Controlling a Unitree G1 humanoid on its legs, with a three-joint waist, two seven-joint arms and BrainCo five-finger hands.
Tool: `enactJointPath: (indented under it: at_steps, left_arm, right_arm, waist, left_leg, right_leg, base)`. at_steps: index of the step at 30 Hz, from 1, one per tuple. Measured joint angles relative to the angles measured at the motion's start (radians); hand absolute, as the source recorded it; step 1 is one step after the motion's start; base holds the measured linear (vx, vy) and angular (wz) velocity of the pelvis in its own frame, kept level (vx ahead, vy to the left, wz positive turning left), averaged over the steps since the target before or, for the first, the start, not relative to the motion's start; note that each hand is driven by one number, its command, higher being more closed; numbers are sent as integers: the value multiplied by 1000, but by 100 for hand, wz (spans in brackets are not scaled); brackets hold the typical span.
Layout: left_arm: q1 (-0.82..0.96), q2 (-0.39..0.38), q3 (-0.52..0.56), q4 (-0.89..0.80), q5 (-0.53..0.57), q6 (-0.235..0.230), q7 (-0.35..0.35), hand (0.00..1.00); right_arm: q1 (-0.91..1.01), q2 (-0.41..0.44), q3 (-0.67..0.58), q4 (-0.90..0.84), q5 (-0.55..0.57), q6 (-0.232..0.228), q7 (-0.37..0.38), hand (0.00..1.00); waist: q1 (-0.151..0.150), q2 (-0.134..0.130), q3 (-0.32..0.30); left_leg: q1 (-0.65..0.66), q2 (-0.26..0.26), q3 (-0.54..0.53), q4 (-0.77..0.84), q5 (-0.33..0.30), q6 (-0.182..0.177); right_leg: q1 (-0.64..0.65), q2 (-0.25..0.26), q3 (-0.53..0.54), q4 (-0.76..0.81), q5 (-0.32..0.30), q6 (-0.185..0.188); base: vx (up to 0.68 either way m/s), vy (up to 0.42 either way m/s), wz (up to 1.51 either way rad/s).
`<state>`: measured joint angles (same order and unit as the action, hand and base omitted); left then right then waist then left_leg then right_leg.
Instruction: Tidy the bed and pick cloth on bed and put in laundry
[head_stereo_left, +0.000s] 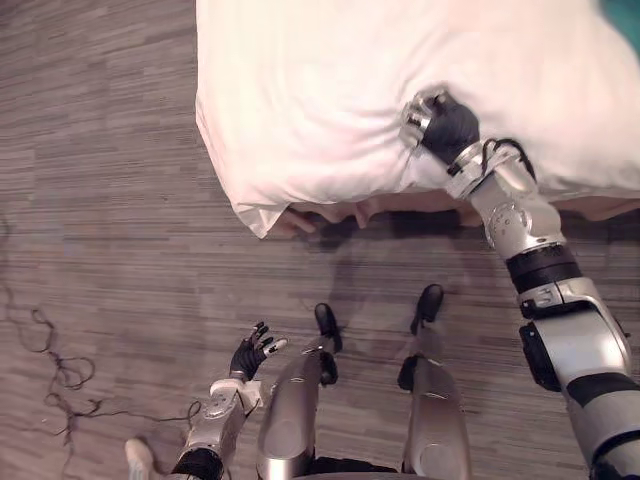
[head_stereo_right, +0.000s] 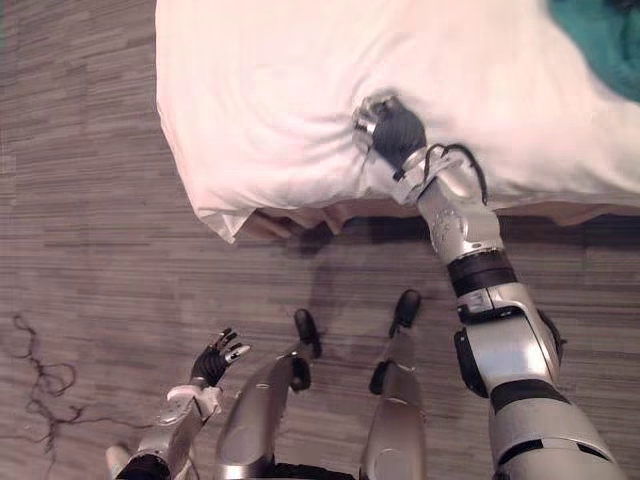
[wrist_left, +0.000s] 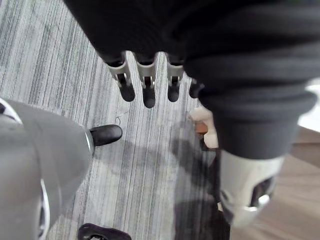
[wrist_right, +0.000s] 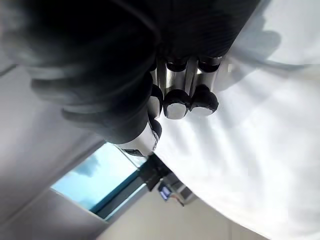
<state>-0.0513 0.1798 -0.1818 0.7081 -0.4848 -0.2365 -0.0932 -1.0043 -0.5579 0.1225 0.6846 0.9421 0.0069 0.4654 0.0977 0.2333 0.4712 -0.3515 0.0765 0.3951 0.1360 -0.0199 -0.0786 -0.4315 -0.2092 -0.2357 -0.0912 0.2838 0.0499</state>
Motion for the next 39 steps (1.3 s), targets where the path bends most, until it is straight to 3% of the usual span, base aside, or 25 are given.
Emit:
enactJointPath:
  at_steps: [4, 9, 11, 12, 15, 17, 21, 22, 23, 24, 26, 28, 30, 34, 36, 37, 38, 39]
  left_arm:
    - [50, -7, 41, -34, 62, -63, 0, 0]
    - [74, -59, 120, -26, 163, -80, 30, 0]
    - [73, -74, 146, 11, 200, -79, 40, 0]
    - [67, -83, 157, 48, 230, -77, 50, 0]
    - [57, -112, 187, 104, 283, -71, 53, 0]
    - [54, -138, 196, 131, 300, -60, 70, 0]
    - [68, -169, 222, 150, 323, -42, 75, 0]
    - [82, -187, 233, 149, 360, -39, 92, 0]
    - [107, -184, 243, 147, 401, -39, 100, 0]
    - [119, -182, 244, 148, 419, -39, 109, 0]
    - [140, -190, 233, 151, 469, -20, 112, 0]
    - [147, -186, 233, 164, 485, 1, 115, 0]
    - [143, -186, 230, 212, 485, 22, 132, 0]
    - [125, -182, 228, 251, 484, 53, 133, 0]
    - [127, -185, 266, 279, 478, 79, 131, 0]
    - [129, -185, 300, 291, 475, 89, 133, 0]
    - [150, -182, 384, 303, 447, 101, 140, 0]
    - [155, -177, 398, 301, 436, 104, 145, 0]
  right_arm:
    - [189, 74, -164, -30, 19, 3, 21, 100]
    - [750, 285, -447, 39, -5, -10, -37, 100]
    - [898, 333, -479, 72, -39, -27, -31, 100]
    - [1020, 368, -494, 86, -67, -44, -22, 0]
    - [1219, 433, -511, 102, -106, -107, 26, 0]
    - [1272, 471, -511, 120, -124, -129, 41, 0]
    - [1260, 524, -489, 130, -210, -132, 37, 0]
    - [1248, 526, -471, 128, -257, -124, 29, 0]
    - [1237, 530, -452, 126, -287, -115, 23, 0]
    - [1233, 531, -440, 125, -306, -112, 20, 0]
    - [1195, 523, -420, 147, -357, -85, 2, 0]
    - [1140, 510, -420, 207, -363, -67, 0, 0]
    - [1099, 498, -420, 255, -364, -54, -8, 0]
    - [1107, 483, -415, 299, -363, -35, -50, 0]
    - [1124, 487, -415, 314, -393, -34, -89, 0]
    - [1127, 493, -415, 318, -412, -33, -113, 0]
    - [1130, 511, -412, 311, -473, -45, -143, 0]
    - [1124, 513, -405, 310, -485, -52, -150, 0]
  waist:
    - [-21, -20, 2]
    - [-71, -116, -22]
    - [-104, -153, -47]
    - [-121, -187, -78]
    - [-144, -238, -188]
    - [-147, -249, -255]
    - [-143, -241, -315]
    - [-140, -230, -327]
    - [-117, -225, -334]
    - [-104, -230, -342]
    - [-102, -221, -357]
    - [-96, -219, -353]
    - [-108, -220, -350]
    - [-140, -224, -350]
    - [-157, -220, -350]
    - [-149, -219, -349]
    - [-130, -217, -348]
    - [-121, -221, -350]
  left_leg:
    - [93, 3, 64, -9, -23, -2]
    - [198, 65, 139, 47, -100, -35]
    - [237, 79, 162, 41, -111, -49]
    - [284, 97, 196, 31, -119, -62]
    - [391, 123, 259, -15, -128, -94]
    - [461, 127, 292, -52, -123, -107]
    - [537, 136, 385, -65, -129, -121]
    - [582, 148, 453, -68, -128, -123]
    - [626, 154, 512, -62, -126, -127]
    - [639, 155, 536, -59, -126, -127]
    - [684, 184, 618, -46, -122, -133]
    - [725, 202, 673, -47, -110, -153]
    - [751, 207, 695, -40, -83, -159]
    - [766, 196, 679, 14, -23, -162]
    - [774, 217, 649, 91, 0, -167]
    - [770, 238, 619, 173, 7, -149]
    - [699, 291, 443, 416, 84, 93]
    - [654, 293, 354, 487, 148, 161]
  right_leg:
    - [58, 1, 42, 0, -14, 14]
    - [143, 53, 91, 0, -57, 14]
    - [163, 70, 106, 0, -66, 16]
    - [189, 89, 130, 0, -71, 14]
    - [246, 136, 166, 0, -93, 4]
    - [279, 156, 182, 0, -106, -1]
    - [301, 169, 166, -2, -133, -10]
    - [322, 143, -9, 21, -174, -35]
    - [332, 125, -119, 46, -172, -44]
    - [331, 121, -155, 61, -163, -55]
    - [325, 112, -330, 143, -235, -91]
    - [327, 121, -383, 200, -250, -109]
    - [327, 150, -357, 204, -249, -124]
    - [334, 156, -295, 184, -246, -126]
    - [345, 177, -258, 171, -250, -129]
    - [344, 191, -223, 172, -260, -139]
    - [345, 229, -134, 170, -284, -190]
    - [347, 234, -110, 166, -288, -201]
  base:
    - [4, 49, -36]
    - [84, -5, -53]
    - [132, -19, -51]
    - [160, -16, -80]
    - [153, -15, -59]
    - [126, 0, -37]
    - [6, 24, -51]
    - [-13, 65, -99]
    - [-1, 68, -120]
    - [41, 24, -111]
    - [89, -40, -81]
    - [112, -63, -92]
    - [52, -90, -87]
    - [20, 4, -55]
    - [18, 62, -73]
    - [74, -6, -192]
    - [109, -17, -216]
    - [172, -22, -268]
